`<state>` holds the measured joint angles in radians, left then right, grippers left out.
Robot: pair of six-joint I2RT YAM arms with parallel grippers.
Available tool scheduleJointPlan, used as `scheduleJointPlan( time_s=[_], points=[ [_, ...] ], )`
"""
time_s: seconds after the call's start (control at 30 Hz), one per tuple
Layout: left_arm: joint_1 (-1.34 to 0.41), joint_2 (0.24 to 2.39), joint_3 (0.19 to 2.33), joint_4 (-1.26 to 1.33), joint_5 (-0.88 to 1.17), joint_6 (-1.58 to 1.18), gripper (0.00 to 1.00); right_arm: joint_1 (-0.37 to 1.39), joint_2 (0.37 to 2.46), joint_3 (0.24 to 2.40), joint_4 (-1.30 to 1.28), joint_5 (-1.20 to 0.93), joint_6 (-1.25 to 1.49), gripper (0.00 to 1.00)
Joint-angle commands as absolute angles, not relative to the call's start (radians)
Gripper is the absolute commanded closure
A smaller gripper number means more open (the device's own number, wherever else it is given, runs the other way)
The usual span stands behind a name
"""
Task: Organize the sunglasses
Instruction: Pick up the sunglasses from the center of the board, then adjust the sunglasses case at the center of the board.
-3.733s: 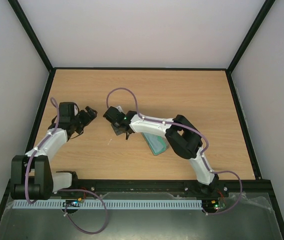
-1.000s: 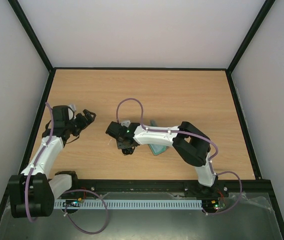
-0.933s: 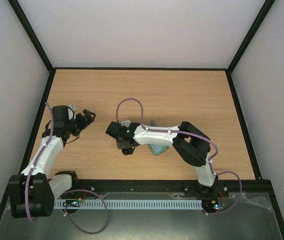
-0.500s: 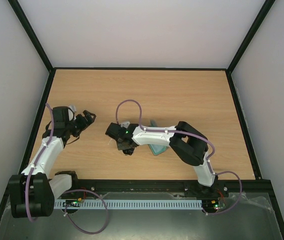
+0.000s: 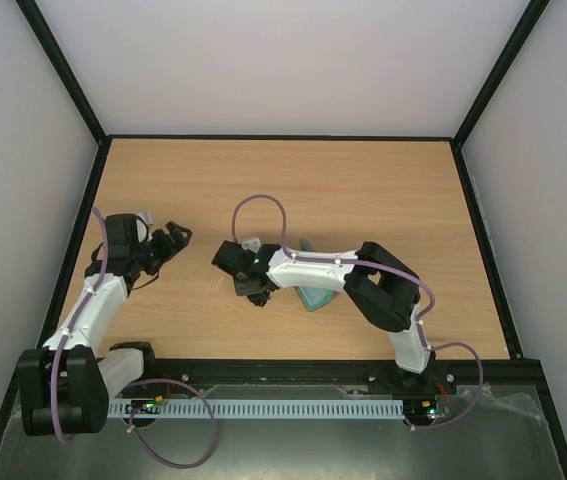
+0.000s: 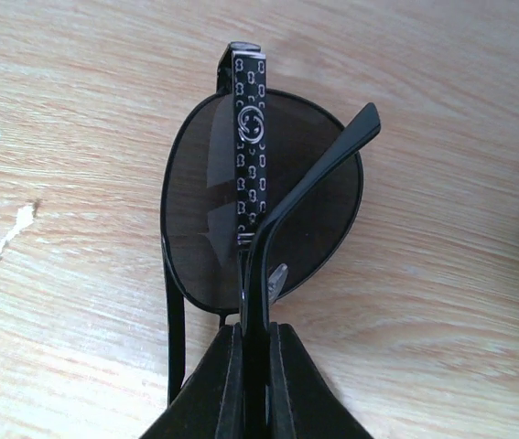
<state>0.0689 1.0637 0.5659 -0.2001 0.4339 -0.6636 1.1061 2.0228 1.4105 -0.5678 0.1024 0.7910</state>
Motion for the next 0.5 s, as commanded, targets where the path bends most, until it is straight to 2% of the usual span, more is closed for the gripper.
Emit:
scheduleJointPlan(
  time_s=[0.0, 0.13, 0.3, 0.47],
  points=[
    [0.074, 1.069, 0.539, -0.193, 0.431, -0.648, 0.01, 1.100, 1.888, 1.405, -0.647, 0.192, 0.750, 0.99],
    [0.037, 1.079, 0.520, -0.170, 0.417, -0.669, 0.01, 1.080, 1.772, 1.388, -0.725, 0.244, 0.690, 0.99],
    [-0.117, 1.105, 0.513, -0.119, 0.344, -0.752, 0.01, 1.013, 1.657, 1.343, -0.813, 0.288, 0.614, 0.99],
    [-0.333, 1.201, 0.510, -0.026, 0.253, -0.857, 0.11, 0.975, 1.568, 1.305, -0.817, 0.254, 0.579, 0.99]
  ],
)
